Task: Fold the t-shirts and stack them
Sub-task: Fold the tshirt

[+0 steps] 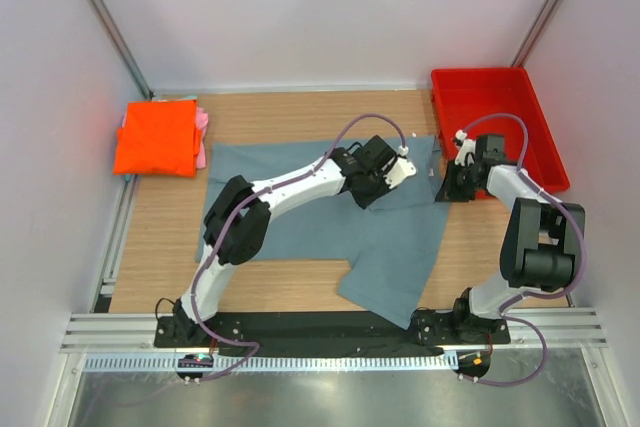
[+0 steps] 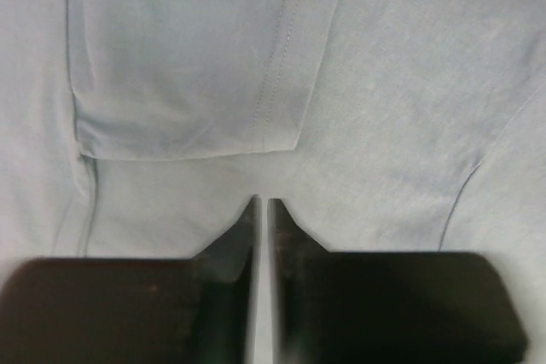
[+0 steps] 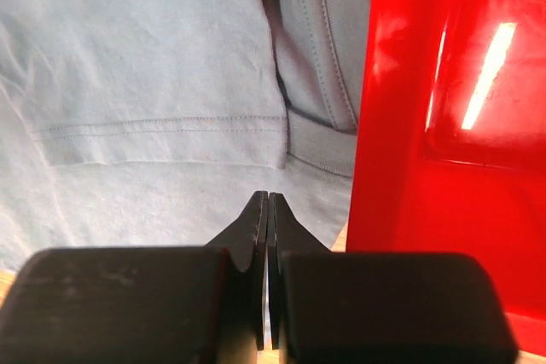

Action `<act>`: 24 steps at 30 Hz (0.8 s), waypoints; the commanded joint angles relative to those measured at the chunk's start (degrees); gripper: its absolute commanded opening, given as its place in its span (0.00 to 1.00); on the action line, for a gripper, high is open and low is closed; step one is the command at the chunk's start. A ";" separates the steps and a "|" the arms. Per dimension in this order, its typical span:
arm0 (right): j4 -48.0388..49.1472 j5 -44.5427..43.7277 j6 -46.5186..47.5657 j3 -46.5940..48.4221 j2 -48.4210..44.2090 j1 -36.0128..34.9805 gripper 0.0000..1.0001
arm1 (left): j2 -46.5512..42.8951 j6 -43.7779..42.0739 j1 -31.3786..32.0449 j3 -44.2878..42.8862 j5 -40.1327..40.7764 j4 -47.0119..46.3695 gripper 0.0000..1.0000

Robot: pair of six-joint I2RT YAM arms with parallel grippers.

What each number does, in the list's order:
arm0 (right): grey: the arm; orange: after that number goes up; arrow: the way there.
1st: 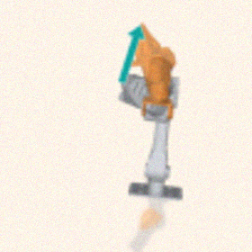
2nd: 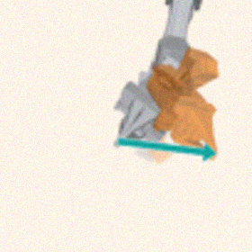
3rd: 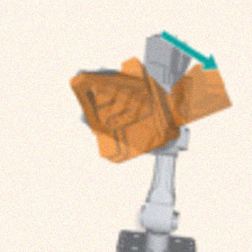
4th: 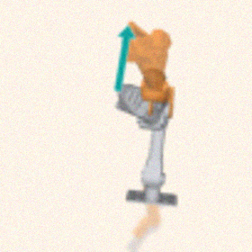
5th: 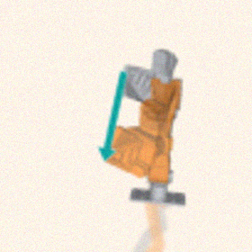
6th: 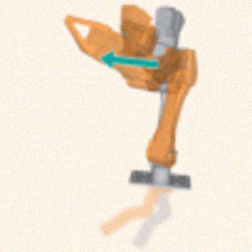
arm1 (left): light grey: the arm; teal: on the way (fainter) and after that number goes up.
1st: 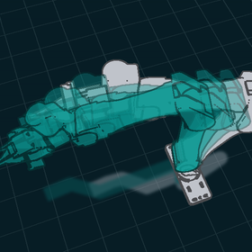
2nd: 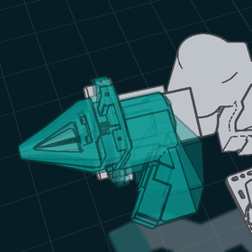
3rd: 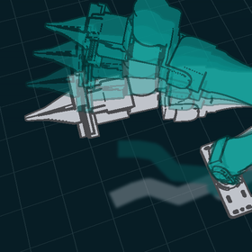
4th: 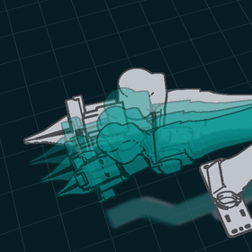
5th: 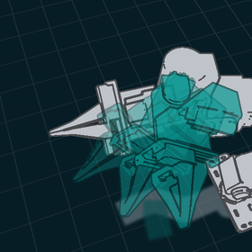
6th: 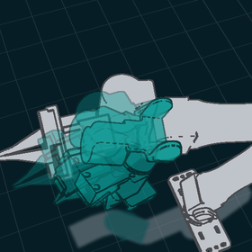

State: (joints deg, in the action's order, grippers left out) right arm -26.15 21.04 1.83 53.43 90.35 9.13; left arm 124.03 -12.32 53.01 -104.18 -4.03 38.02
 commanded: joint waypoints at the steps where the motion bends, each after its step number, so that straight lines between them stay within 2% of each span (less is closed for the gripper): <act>1: -0.74 0.76 0.37 -0.69 -2.72 0.10 0.03 | -2.12 0.71 1.39 -0.41 1.13 0.30 0.34; 3: -0.31 -0.03 0.63 -0.52 -2.19 0.10 0.16 | -1.16 0.63 2.61 -1.02 3.14 0.30 0.47; 4: -0.39 -0.29 0.55 -0.35 -1.50 0.10 0.29 | -0.81 0.37 3.06 -1.63 3.41 0.21 0.48; 7: 0.57 -0.73 0.29 0.01 -0.09 0.19 0.37 | 0.51 0.10 4.46 -2.69 3.51 0.30 0.50; 10: 1.01 -0.65 0.20 0.62 0.79 0.10 0.38 | 1.92 -0.34 5.61 -3.92 5.96 0.48 0.50; 24: 2.42 -1.26 -0.77 1.33 3.61 0.10 0.37 | 5.35 -0.87 5.96 -4.63 7.11 -0.23 0.48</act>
State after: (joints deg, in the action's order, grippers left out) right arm -24.86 23.75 1.67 53.54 92.97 8.43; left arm 129.75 -12.45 59.11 -106.76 2.20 38.44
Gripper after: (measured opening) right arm 0.371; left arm 0.481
